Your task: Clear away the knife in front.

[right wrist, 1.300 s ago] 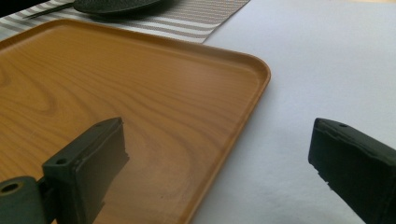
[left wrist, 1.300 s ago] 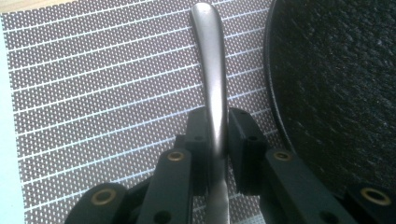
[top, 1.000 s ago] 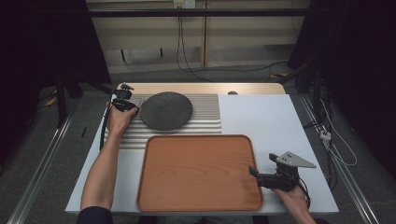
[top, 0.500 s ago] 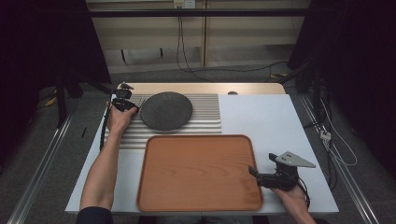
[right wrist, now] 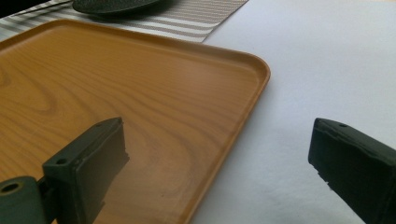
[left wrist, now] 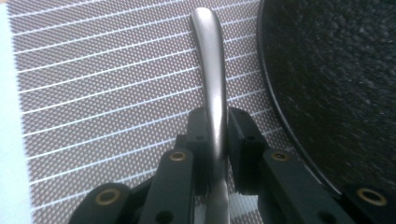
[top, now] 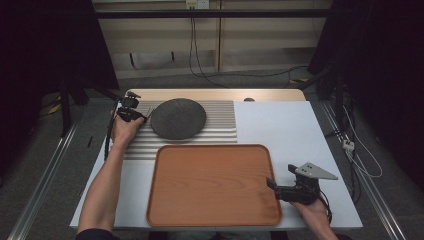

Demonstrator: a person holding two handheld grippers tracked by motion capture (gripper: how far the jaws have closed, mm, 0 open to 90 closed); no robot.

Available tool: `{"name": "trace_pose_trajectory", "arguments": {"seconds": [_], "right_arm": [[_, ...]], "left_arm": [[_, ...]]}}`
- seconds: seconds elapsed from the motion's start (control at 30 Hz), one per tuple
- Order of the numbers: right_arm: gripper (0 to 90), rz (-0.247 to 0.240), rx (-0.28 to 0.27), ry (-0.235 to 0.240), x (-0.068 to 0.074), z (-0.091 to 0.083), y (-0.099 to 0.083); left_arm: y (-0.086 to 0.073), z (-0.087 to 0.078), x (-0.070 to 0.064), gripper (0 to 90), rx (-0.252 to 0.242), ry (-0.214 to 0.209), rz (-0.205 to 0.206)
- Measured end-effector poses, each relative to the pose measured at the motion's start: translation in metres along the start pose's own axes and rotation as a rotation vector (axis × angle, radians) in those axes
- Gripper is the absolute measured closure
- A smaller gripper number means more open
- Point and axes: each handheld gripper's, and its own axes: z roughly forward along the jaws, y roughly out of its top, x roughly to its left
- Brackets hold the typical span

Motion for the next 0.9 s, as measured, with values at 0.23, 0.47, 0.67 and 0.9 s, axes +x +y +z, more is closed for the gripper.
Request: {"name": "trace_pose_trajectory", "arguments": {"seconds": [0.23,0.47,0.67,0.9], "right_arm": [[4.0,-0.002,0.002,0.003,0.001,0.001,0.001],[4.0,-0.001,0.002,0.005,0.001,0.002,0.001],[4.0,-0.003,0.0,0.005,0.002,0.001,0.001],[4.0,-0.007,-0.003,0.002,0.001,0.0,0.001]], "left_arm": [[-0.001,-0.016,-0.004,79.9,-0.03,0.001,0.027],[-0.001,-0.031,-0.017,79.9,-0.065,-0.022,0.065],[-0.001,-0.04,-0.027,79.9,-0.093,-0.052,0.081],[-0.005,-0.049,-0.041,79.9,-0.111,-0.076,0.105]]}}
